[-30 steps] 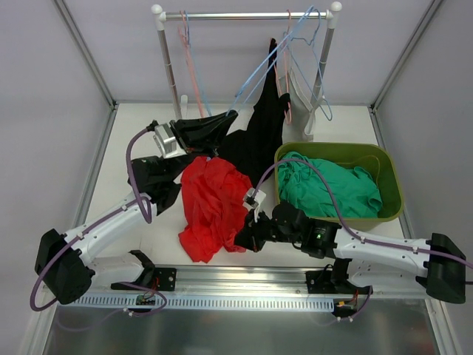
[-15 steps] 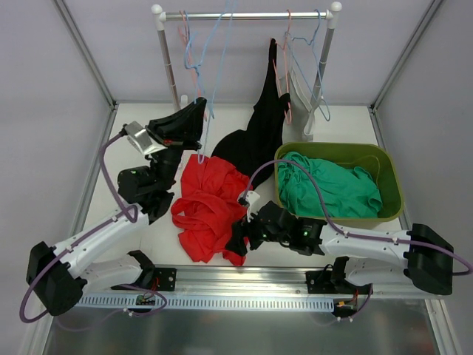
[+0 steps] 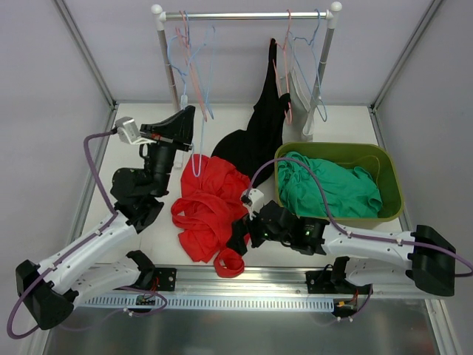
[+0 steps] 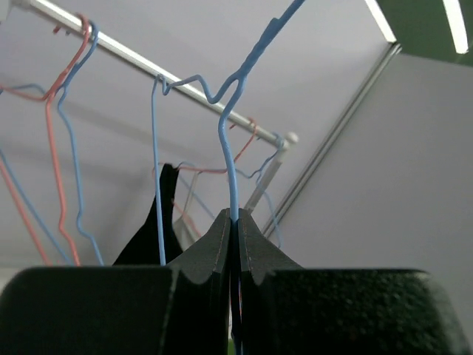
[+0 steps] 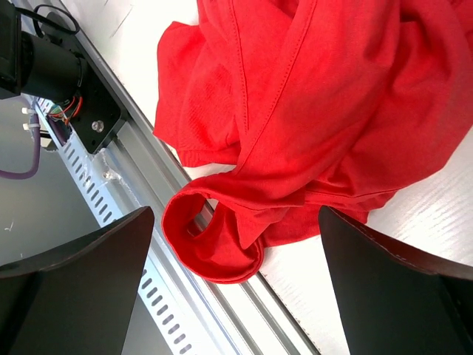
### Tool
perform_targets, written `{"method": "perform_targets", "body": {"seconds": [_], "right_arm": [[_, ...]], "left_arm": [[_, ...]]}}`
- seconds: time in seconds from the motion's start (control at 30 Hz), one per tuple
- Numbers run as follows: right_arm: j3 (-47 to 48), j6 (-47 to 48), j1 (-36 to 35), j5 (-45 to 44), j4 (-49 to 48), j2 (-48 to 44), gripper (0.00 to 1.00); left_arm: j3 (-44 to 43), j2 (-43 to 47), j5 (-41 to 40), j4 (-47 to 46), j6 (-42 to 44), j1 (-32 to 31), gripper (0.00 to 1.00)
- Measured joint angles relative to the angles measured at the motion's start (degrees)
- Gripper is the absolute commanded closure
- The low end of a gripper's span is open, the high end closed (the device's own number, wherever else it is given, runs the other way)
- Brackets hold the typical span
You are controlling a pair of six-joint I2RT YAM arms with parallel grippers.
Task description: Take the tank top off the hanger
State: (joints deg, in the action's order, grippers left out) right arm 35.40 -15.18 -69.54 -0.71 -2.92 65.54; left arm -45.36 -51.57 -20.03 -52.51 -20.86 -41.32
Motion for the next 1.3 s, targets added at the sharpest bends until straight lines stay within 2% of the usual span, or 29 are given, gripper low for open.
{"method": "perform_targets", "body": {"seconds": [0.17, 0.4, 0.53, 0.63, 0.87, 1.3], "right_arm": [[0.0, 0.02, 0.0, -0.83, 0.44, -1.22, 0.01], [0.0, 0.0, 0.0, -1.03, 0.79, -3.04, 0.01], [0.0, -0.02, 0.0, -1.07, 1.53, -4.81, 0.01], [-0.09, -0.02, 0.0, -1.46, 2.29, -7.23, 0.01], [-2.05, 0.22, 0.02, -3.28, 2.8, -12.63, 0.01], [-3.41, 0.44, 0.0, -4.66, 3.69, -13.88, 0.01]], "left_arm": [[-7.76, -5.01, -4.48, 15.8, -2.6, 0.0, 1.0], [-24.79, -17.44, -7.82, 27.96, -2.47, 0.33, 1.0], [-39.43, -28.09, -4.57, 35.04, -5.95, 5.27, 1.0], [-45.94, -34.49, -2.75, 39.19, -9.05, 10.6, 1.0], [-50.93, -42.18, -2.45, 44.85, -9.81, 12.5, 1.0], [-47.69, -42.91, -4.0, 44.39, -10.25, 13.31, 1.0]]}}
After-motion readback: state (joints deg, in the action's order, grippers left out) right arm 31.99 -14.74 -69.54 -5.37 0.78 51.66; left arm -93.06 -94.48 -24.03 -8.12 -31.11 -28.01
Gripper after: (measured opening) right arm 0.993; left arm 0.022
